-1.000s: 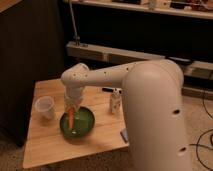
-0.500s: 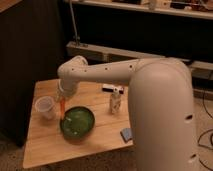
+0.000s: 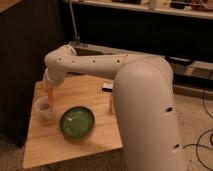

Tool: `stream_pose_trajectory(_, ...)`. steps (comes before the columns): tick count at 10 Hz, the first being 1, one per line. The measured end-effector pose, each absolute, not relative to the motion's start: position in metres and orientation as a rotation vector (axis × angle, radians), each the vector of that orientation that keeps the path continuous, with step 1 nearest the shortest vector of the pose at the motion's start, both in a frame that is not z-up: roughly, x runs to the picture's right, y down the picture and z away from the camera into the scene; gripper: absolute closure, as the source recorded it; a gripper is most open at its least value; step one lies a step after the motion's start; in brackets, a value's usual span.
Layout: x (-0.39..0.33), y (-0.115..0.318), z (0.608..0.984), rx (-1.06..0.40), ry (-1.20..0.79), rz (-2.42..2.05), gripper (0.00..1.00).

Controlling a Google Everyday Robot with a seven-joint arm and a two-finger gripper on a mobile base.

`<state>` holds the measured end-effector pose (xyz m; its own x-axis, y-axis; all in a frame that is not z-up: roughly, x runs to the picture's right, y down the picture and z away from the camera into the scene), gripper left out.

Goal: Place the pepper in the ceramic cup

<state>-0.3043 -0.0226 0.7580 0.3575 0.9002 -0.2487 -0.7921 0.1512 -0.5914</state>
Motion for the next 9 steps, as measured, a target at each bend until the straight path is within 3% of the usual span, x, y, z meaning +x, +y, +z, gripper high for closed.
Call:
stream_pose_trajectory(5, -0.331, -0.017, 0.763, -0.739, -0.273, 1.174, 0.98)
stream_pose_trajectory(9, -0.348, -0.011, 0.76, -0.718, -0.333, 1.128, 0.62)
